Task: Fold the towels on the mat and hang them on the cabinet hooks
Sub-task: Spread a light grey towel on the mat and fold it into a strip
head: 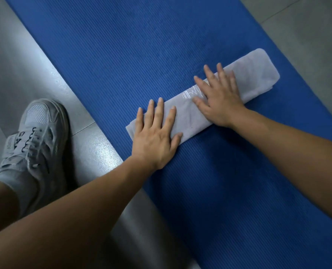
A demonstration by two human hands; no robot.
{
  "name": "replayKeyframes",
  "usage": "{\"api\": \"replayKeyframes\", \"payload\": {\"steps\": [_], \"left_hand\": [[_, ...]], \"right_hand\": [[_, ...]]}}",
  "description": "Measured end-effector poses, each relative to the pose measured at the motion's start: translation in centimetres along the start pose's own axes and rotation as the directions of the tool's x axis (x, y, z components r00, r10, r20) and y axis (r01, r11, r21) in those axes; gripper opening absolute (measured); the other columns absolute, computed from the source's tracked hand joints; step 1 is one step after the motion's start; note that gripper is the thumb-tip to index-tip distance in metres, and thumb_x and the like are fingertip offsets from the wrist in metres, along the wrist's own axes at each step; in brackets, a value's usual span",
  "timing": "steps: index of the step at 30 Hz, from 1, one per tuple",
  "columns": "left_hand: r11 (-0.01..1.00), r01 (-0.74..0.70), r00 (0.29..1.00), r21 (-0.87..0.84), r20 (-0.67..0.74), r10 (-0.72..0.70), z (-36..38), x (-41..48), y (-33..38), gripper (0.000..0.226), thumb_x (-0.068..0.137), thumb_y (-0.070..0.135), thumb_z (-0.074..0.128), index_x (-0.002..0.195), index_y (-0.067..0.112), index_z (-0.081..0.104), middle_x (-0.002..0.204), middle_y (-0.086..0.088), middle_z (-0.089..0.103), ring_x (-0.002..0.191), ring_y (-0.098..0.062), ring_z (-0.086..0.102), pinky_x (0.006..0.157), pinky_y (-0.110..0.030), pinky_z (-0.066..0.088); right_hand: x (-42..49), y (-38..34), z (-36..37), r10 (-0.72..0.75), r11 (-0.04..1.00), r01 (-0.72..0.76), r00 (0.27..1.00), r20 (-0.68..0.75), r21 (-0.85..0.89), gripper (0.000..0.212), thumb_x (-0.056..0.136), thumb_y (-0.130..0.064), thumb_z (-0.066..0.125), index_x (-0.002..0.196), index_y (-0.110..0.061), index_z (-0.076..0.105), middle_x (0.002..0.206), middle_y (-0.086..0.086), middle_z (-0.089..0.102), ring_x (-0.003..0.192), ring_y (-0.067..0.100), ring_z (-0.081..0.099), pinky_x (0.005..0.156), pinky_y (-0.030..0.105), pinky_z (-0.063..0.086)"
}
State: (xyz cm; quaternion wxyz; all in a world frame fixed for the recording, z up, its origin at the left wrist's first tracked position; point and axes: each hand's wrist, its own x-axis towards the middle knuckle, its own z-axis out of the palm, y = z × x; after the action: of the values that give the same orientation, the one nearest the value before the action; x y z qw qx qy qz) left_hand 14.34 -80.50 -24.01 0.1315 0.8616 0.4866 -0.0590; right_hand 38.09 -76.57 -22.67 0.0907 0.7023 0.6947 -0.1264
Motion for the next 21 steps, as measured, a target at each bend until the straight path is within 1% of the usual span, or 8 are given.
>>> {"api": "replayKeyframes", "payload": {"steps": [3, 6, 8, 12, 16, 18, 20, 21], "left_hand": [[0.998, 0.063, 0.998, 0.010, -0.002, -0.063, 0.4, -0.6, 0.1, 0.075, 0.100, 0.066, 0.012, 0.162, 0.024, 0.008, 0.169, -0.014, 0.001, 0.156, -0.035, -0.004, 0.123, -0.059, -0.003], [0.993, 0.113, 0.994, -0.011, -0.003, -0.113, 0.4, -1.0, 0.5, 0.076, 0.099, 0.068, 0.012, 0.162, 0.024, 0.006, 0.169, -0.013, -0.002, 0.156, -0.034, -0.006, 0.122, -0.060, -0.004], [0.991, 0.132, 0.991, -0.006, 0.009, -0.132, 0.4, -1.3, 0.5, 0.078, 0.099, 0.069, 0.013, 0.162, 0.024, 0.007, 0.169, -0.013, -0.001, 0.156, -0.034, -0.006, 0.122, -0.061, -0.002], [0.986, 0.167, 0.986, -0.004, 0.028, -0.166, 0.5, -2.2, 0.2, 0.082, 0.098, 0.071, 0.016, 0.162, 0.021, 0.009, 0.170, -0.012, 0.000, 0.156, -0.033, -0.005, 0.122, -0.061, 0.000], [0.984, 0.175, 0.984, -0.037, 0.035, -0.174, 0.3, -2.6, -0.2, 0.083, 0.098, 0.071, 0.020, 0.162, 0.019, 0.013, 0.170, -0.012, 0.001, 0.156, -0.032, -0.003, 0.124, -0.058, 0.002], [0.983, 0.175, 0.983, -0.047, 0.070, -0.172, -0.3, -2.4, -0.1, 0.084, 0.097, 0.072, 0.019, 0.162, 0.020, 0.011, 0.170, -0.011, 0.001, 0.156, -0.032, -0.004, 0.124, -0.058, 0.000], [0.982, 0.180, 0.977, -0.052, 0.127, -0.172, -1.2, -2.1, 0.0, 0.085, 0.095, 0.073, 0.018, 0.162, 0.022, 0.008, 0.170, -0.011, -0.002, 0.156, -0.031, -0.007, 0.122, -0.059, -0.006], [0.980, 0.187, 0.974, -0.064, 0.146, -0.176, -1.7, -1.8, 0.0, 0.084, 0.095, 0.073, 0.020, 0.161, 0.022, 0.009, 0.169, -0.011, 0.000, 0.156, -0.031, -0.007, 0.121, -0.059, -0.009]], "right_hand": [[1.3, 3.0, 0.1, 0.179, 0.983, -0.179, 0.984, -0.012, 0.030, 0.074, 0.096, -0.066, 0.018, 0.159, -0.027, 0.012, 0.168, 0.005, -0.003, 0.154, 0.029, -0.012, 0.123, 0.052, -0.008], [1.9, 5.8, -0.2, 0.267, 0.964, -0.267, 0.963, -0.023, 0.000, 0.075, 0.097, -0.067, 0.016, 0.160, -0.027, 0.011, 0.168, 0.005, -0.006, 0.153, 0.027, -0.014, 0.122, 0.052, -0.010], [2.2, 6.6, -0.3, 0.278, 0.960, -0.279, 0.960, -0.026, -0.023, 0.075, 0.095, -0.070, 0.013, 0.159, -0.030, 0.010, 0.168, 0.003, -0.007, 0.153, 0.025, -0.015, 0.121, 0.054, -0.011], [2.6, 7.4, 0.0, 0.247, 0.967, -0.245, 0.969, -0.008, 0.074, 0.072, 0.095, -0.069, 0.017, 0.158, -0.035, 0.012, 0.168, -0.003, -0.007, 0.153, 0.021, -0.015, 0.122, 0.056, -0.008], [2.5, 7.7, 0.3, 0.236, 0.968, -0.232, 0.971, -0.034, 0.097, 0.071, 0.095, -0.067, 0.018, 0.158, -0.035, 0.014, 0.168, -0.005, -0.005, 0.153, 0.018, -0.014, 0.122, 0.054, -0.008], [2.7, 7.8, -0.1, 0.232, 0.967, -0.230, 0.973, 0.000, 0.105, 0.072, 0.094, -0.069, 0.016, 0.158, -0.036, 0.012, 0.168, -0.005, -0.006, 0.153, 0.018, -0.016, 0.122, 0.054, -0.010], [2.6, 7.7, -0.5, 0.233, 0.967, -0.235, 0.972, 0.032, 0.095, 0.073, 0.094, -0.069, 0.016, 0.158, -0.034, 0.010, 0.168, -0.003, -0.007, 0.153, 0.019, -0.016, 0.121, 0.054, -0.011], [2.2, 7.4, -0.7, 0.243, 0.964, -0.242, 0.970, 0.011, 0.113, 0.073, 0.094, -0.067, 0.019, 0.158, -0.032, 0.014, 0.168, -0.001, -0.004, 0.154, 0.020, -0.013, 0.122, 0.054, -0.010]]}}
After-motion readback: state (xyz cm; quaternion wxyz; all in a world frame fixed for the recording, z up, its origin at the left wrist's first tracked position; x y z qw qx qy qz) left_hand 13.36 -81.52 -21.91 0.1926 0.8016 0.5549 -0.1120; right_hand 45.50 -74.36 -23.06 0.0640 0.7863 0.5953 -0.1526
